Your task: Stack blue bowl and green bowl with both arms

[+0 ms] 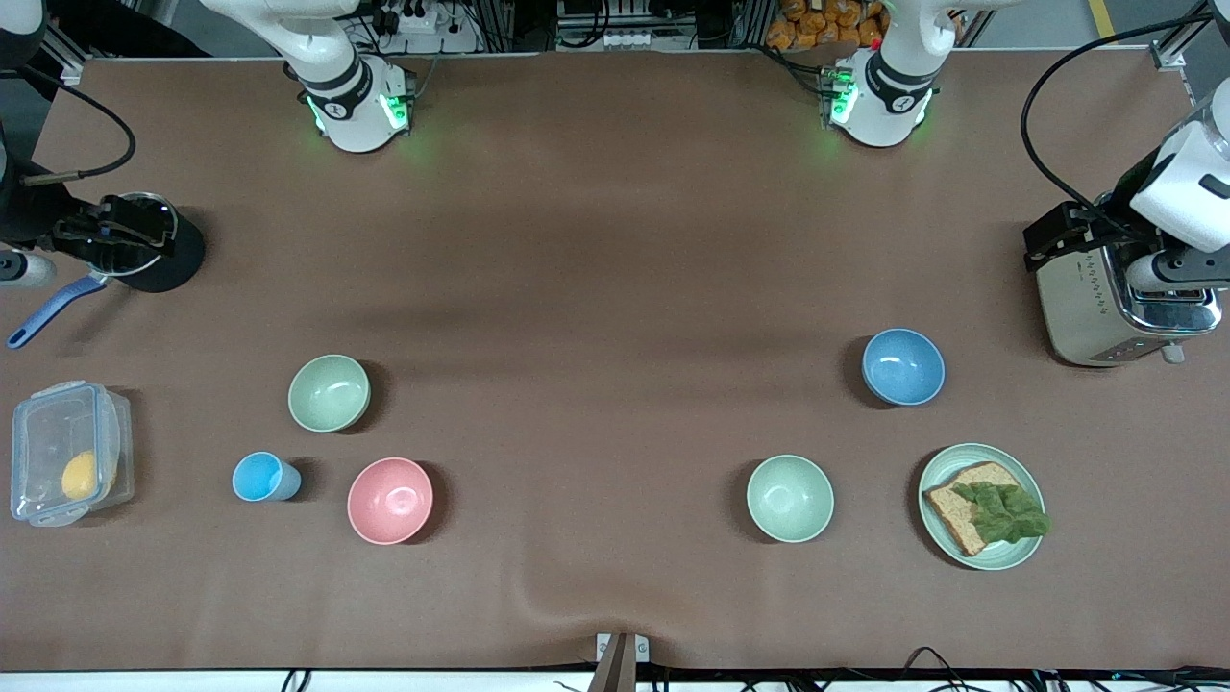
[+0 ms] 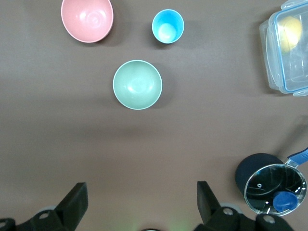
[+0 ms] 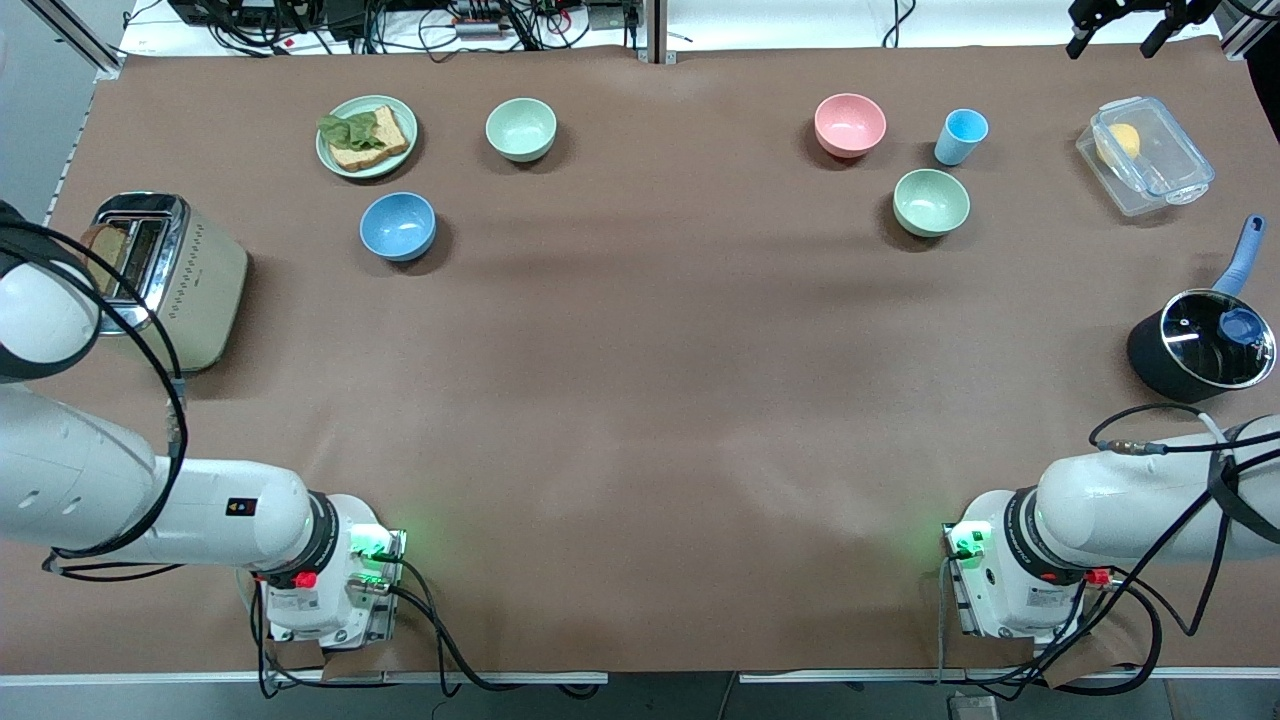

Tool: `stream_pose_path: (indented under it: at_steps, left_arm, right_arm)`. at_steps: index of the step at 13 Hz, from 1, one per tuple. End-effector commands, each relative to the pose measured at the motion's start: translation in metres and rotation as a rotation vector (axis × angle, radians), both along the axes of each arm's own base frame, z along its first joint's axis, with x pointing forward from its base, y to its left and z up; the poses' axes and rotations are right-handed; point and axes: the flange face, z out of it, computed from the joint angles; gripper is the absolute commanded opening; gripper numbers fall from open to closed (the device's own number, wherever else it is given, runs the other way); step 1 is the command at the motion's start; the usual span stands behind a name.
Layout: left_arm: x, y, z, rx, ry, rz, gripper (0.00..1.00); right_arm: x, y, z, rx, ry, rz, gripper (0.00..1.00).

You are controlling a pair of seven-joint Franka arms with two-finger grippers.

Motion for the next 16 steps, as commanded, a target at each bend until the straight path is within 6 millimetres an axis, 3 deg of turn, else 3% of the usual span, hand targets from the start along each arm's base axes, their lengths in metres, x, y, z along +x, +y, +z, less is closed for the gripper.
stream_pose_path:
  at_steps: [1,4,5,7,10,12,14,16]
  left_arm:
    - [-0.004,0.000,0.007,-0.023,0.004,-0.019,1.00]
    - [0.000,0.011,0.001,0.001,0.012,0.000,1.00]
    - [0.009,0.027,-0.017,0.018,0.045,0.014,1.00]
    - [0.028,0.047,-0.072,0.006,0.140,0.028,1.00]
    - [0.046,0.052,-0.159,0.013,0.187,0.043,1.00]
    - [0.039,0.070,-0.217,0.006,0.126,0.050,1.00]
    - [0.032,0.068,-0.256,-0.001,0.072,0.044,1.00]
    - [0.031,0.069,-0.290,-0.003,0.066,0.040,1.00]
  right_arm:
    - [-0.010,-0.001,0.005,-0.008,0.003,-0.018,1.00]
    - [-0.010,0.001,0.005,-0.008,0.003,-0.016,1.00]
    - [-0.010,0.000,0.007,-0.009,-0.002,-0.016,1.00]
    - [-0.005,0.004,0.011,-0.008,-0.019,0.002,1.00]
    - [0.004,0.007,-0.006,-0.005,0.007,0.002,1.00]
    - [0.021,0.008,-0.044,0.002,0.073,0.035,1.00]
    - [0.051,0.021,-0.089,0.005,0.100,0.062,1.00]
    - [0.080,0.027,-0.150,0.003,0.111,0.071,1.00]
